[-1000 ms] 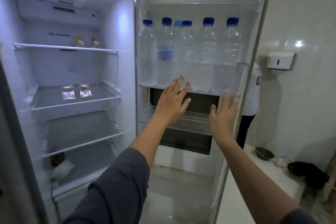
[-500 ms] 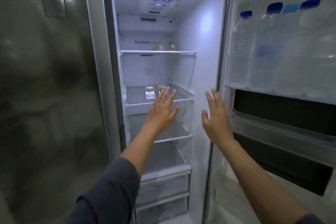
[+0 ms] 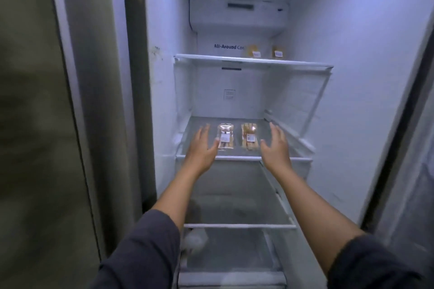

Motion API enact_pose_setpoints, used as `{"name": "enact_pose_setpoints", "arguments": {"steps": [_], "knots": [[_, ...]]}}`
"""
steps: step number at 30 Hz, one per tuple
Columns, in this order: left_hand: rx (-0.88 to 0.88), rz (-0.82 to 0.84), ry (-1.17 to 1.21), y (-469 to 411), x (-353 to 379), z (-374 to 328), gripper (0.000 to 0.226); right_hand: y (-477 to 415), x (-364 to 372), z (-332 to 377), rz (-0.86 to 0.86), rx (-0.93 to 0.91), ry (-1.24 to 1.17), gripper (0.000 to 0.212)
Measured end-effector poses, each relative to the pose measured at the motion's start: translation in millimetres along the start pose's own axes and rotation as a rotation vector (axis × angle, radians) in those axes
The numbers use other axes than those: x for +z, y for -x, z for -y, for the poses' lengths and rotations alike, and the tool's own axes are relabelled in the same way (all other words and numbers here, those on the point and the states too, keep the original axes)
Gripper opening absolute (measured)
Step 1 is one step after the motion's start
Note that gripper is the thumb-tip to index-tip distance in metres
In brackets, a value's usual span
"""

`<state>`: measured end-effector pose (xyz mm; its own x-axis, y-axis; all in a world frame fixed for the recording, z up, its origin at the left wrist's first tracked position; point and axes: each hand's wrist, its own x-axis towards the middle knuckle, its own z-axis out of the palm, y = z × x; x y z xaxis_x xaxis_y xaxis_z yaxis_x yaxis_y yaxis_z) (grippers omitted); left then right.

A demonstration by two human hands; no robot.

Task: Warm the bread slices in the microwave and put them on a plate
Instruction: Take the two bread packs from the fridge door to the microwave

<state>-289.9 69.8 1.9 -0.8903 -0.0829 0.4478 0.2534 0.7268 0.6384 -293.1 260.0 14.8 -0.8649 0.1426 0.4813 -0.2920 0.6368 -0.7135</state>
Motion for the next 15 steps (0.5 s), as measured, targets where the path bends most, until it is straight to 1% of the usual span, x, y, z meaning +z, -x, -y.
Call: {"name": "enact_pose_setpoints", "arguments": {"steps": [4, 10, 13, 15], "knots": [[-0.144, 0.070, 0.054, -36, 31, 27, 0.063, -31, 37, -29, 0.014, 0.167, -0.063, 0.058], [-0.224, 0.146, 0.105, -81, 64, 49, 0.074, -73, 65, -49, -0.020, 0.246, -0.114, 0.060], [-0.264, 0.212, 0.103, -100, 74, 53, 0.083, -92, 78, -53, 0.052, 0.321, -0.132, 0.061], [-0.279, 0.273, 0.065, -108, 79, 53, 0.088, -101, 86, -56, 0.108, 0.362, -0.093, 0.054]]}}
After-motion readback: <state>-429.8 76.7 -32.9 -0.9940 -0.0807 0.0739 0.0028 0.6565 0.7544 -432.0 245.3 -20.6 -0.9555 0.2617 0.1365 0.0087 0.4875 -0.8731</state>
